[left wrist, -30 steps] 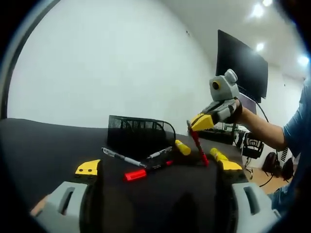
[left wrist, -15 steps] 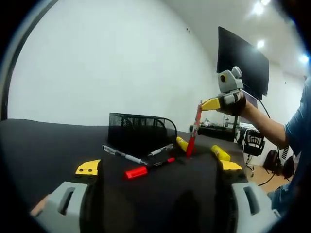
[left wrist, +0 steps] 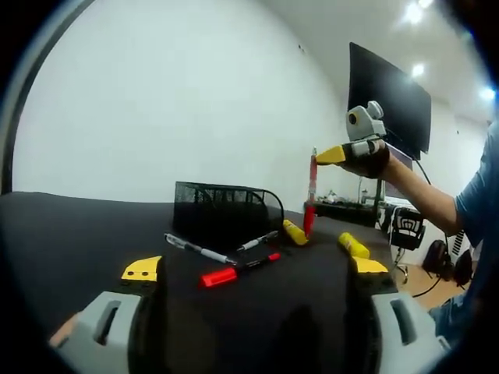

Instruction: Pick up pens and glue sticks and place them into the holder.

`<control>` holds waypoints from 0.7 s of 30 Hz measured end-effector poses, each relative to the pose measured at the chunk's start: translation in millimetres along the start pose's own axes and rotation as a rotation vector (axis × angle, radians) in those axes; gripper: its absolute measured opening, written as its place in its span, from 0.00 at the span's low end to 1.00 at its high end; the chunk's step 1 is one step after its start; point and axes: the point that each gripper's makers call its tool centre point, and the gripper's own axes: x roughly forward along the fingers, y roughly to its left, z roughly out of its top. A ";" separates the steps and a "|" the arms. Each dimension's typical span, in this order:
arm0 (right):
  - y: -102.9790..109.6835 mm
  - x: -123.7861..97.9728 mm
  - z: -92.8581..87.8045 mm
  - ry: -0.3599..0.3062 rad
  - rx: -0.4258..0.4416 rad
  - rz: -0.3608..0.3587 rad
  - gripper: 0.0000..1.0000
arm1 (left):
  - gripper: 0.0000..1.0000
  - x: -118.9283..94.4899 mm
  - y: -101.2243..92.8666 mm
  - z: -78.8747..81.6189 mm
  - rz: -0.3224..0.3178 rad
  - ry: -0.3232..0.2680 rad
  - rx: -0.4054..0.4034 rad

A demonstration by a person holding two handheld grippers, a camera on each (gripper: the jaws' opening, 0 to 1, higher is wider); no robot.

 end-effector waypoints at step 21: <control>-13.2 13.6 28.1 -0.016 -0.018 -0.027 0.04 | 0.90 -0.6 -1.6 2.5 -0.011 -0.013 0.002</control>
